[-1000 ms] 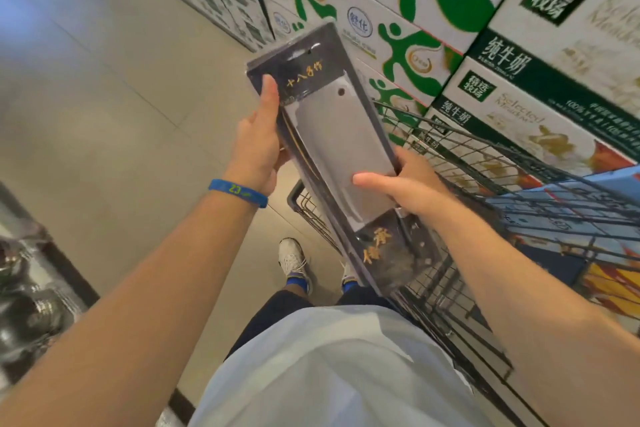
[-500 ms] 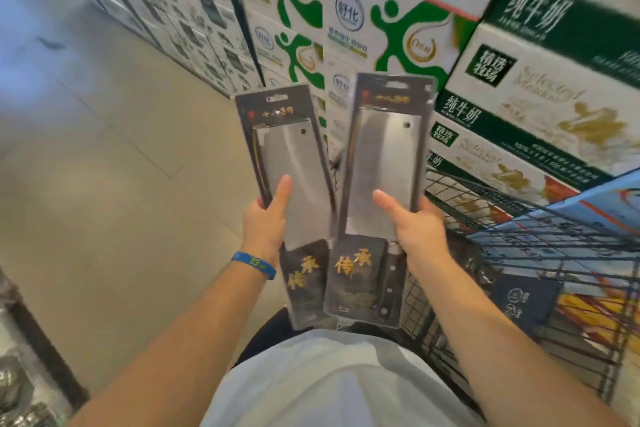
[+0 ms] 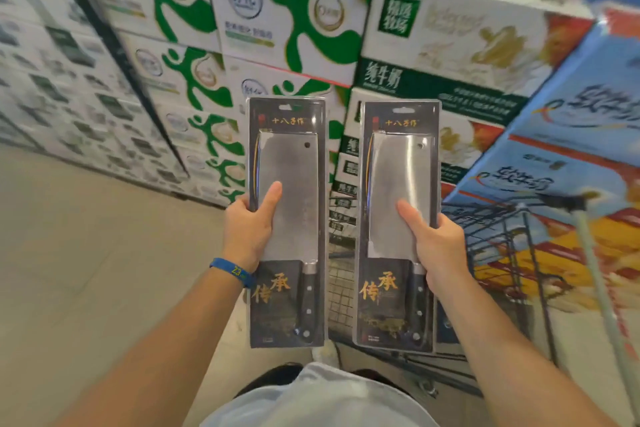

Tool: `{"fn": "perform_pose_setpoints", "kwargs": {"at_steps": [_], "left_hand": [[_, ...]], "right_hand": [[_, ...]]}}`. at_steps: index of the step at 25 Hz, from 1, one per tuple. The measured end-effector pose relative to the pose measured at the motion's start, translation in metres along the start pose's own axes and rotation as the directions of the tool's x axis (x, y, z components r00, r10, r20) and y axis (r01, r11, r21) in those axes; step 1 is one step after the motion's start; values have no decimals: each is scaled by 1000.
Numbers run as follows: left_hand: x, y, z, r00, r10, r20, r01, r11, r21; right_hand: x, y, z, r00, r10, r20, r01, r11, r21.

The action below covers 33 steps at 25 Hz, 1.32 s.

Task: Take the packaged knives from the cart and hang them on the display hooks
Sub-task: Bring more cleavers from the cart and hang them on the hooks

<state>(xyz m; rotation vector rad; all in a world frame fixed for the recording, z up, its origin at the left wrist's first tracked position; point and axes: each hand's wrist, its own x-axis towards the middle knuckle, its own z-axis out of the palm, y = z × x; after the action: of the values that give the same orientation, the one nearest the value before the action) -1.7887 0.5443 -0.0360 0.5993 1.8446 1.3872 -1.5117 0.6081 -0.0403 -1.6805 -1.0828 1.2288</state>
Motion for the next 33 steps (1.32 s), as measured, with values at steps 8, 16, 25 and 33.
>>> {"fn": "perform_pose_setpoints", "kwargs": {"at_steps": [8, 16, 25, 33], "left_hand": [[-33, 48, 93, 882, 163, 443, -192, 981, 21], [-158, 80, 220, 609, 203, 767, -291, 956, -23], [-422, 46, 348, 200, 251, 947, -406, 901, -153], [-706, -31, 394, -259, -3, 966, -418, 902, -109]], "right_hand": [[-72, -26, -100, 917, 30, -398, 6, 996, 91], [-179, -18, -248, 650, 90, -755, 29, 989, 143], [-347, 87, -440, 221, 210, -952, 112, 965, 239], [-544, 216, -548, -135, 318, -938, 181, 939, 292]]}}
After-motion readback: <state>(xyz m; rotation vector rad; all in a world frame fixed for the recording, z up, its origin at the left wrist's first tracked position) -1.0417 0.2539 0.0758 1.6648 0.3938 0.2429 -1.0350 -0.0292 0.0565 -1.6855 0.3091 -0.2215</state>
